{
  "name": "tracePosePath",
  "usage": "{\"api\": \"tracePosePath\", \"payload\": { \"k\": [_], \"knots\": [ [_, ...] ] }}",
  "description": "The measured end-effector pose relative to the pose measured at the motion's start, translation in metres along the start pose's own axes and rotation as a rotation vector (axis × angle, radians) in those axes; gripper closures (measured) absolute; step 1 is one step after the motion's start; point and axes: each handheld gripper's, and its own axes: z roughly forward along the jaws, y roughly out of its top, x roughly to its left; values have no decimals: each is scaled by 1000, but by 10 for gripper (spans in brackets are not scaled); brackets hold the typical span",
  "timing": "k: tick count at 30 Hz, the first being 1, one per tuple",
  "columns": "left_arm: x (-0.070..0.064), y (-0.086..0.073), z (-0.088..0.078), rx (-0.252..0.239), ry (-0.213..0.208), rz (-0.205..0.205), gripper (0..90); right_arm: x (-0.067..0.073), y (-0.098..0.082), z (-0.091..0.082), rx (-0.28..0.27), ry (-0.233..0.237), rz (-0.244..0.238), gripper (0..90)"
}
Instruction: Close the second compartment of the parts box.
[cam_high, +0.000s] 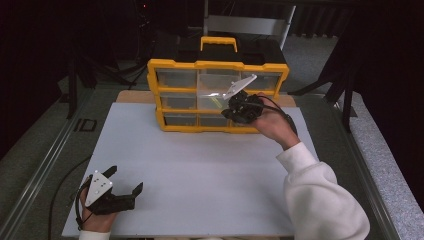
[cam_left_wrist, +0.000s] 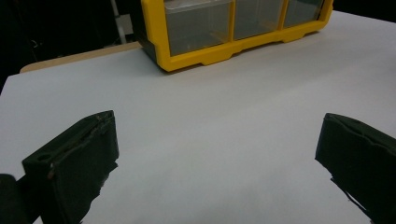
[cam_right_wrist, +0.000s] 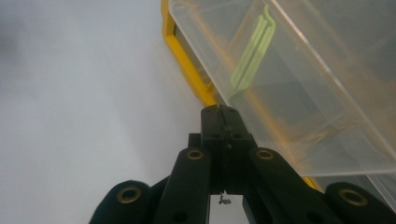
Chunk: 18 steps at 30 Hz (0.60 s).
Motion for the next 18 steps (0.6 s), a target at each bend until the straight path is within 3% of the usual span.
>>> {"api": "tracePosePath", "payload": {
  "k": [18],
  "knots": [
    [0, 0, 0, 0, -1, -1, 1, -1, 3, 3, -18, -2, 16, 899]
  ]
}}
